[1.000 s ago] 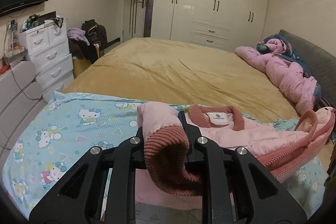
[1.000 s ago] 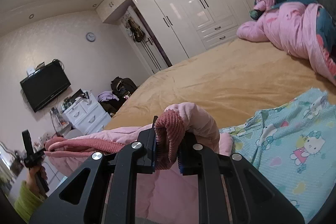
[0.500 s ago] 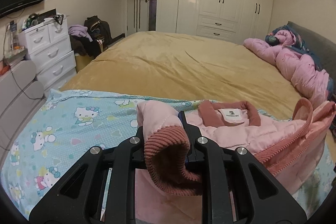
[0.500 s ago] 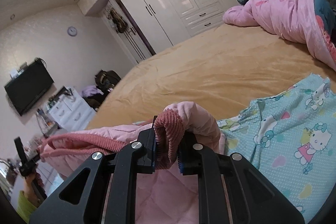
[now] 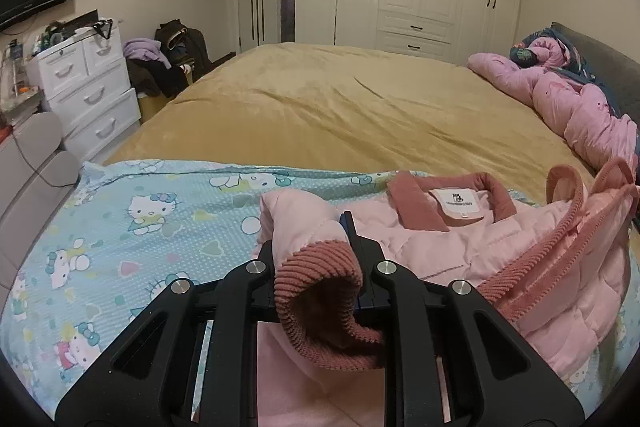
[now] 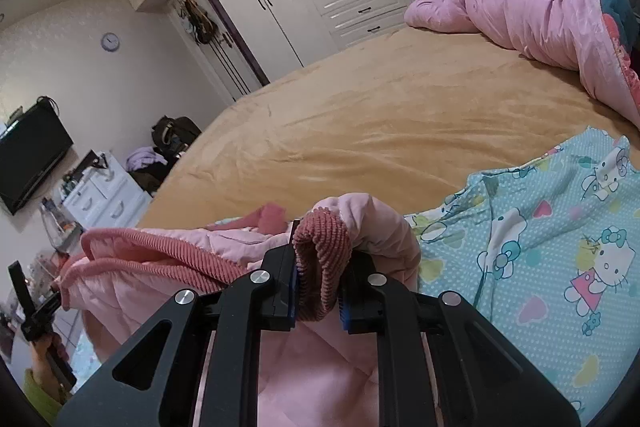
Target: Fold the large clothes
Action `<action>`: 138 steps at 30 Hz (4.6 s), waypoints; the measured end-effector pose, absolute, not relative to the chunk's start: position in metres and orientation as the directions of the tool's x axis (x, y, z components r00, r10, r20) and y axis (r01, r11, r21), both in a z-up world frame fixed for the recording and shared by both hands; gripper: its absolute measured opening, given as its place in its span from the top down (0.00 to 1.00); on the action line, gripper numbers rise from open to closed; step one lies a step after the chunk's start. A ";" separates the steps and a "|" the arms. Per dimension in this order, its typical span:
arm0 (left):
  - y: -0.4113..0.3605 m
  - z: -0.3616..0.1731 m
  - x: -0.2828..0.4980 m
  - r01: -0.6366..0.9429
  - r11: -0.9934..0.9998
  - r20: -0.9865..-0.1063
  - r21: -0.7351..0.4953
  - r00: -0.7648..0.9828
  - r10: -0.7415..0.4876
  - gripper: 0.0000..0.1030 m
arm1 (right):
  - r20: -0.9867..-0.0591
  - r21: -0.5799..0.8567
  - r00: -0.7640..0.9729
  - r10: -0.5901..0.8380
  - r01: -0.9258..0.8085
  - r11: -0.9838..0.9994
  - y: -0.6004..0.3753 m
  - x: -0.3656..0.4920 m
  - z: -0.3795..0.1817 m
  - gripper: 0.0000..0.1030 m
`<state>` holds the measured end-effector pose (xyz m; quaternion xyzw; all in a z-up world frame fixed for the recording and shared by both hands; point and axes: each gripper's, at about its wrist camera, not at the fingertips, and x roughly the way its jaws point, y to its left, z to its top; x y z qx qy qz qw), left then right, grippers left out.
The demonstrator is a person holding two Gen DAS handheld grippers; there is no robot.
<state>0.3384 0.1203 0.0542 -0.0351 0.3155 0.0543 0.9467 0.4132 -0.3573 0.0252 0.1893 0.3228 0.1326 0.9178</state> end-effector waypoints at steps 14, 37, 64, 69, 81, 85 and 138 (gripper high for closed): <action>0.117 0.030 0.357 -0.112 0.994 -0.625 -0.004 0.776 0.085 0.88 | -0.540 0.565 0.721 0.435 -0.073 0.822 -0.366 0.431 0.003 0.78; 0.111 0.033 0.348 -0.111 0.993 -0.603 -0.035 0.795 0.068 0.72 | -0.748 0.141 0.532 0.397 -0.458 0.878 -0.196 0.363 -0.039 0.14; 0.098 0.095 0.285 -0.076 0.993 -0.425 -0.091 0.905 0.031 0.08 | -0.594 0.266 0.629 0.501 -0.434 0.861 -0.243 0.325 0.007 0.12; 0.105 0.100 0.276 -0.101 0.991 -0.423 -0.088 0.904 0.054 0.08 | -0.558 0.267 0.654 0.511 -0.441 0.857 -0.257 0.315 0.025 0.12; 0.126 0.072 0.273 -0.164 0.986 -0.505 0.002 0.851 0.143 0.08 | -0.526 0.224 0.752 0.396 -0.327 0.918 -0.320 0.315 0.040 0.07; 0.130 0.056 0.281 -0.167 0.985 -0.544 0.036 0.824 0.159 0.08 | -0.547 0.216 0.767 0.335 -0.258 0.942 -0.339 0.331 0.032 0.06; 0.133 0.041 0.366 -0.107 0.992 -0.530 -0.065 0.846 0.057 0.93 | -0.444 -0.051 0.892 0.079 -0.114 0.992 -0.336 0.440 0.047 0.85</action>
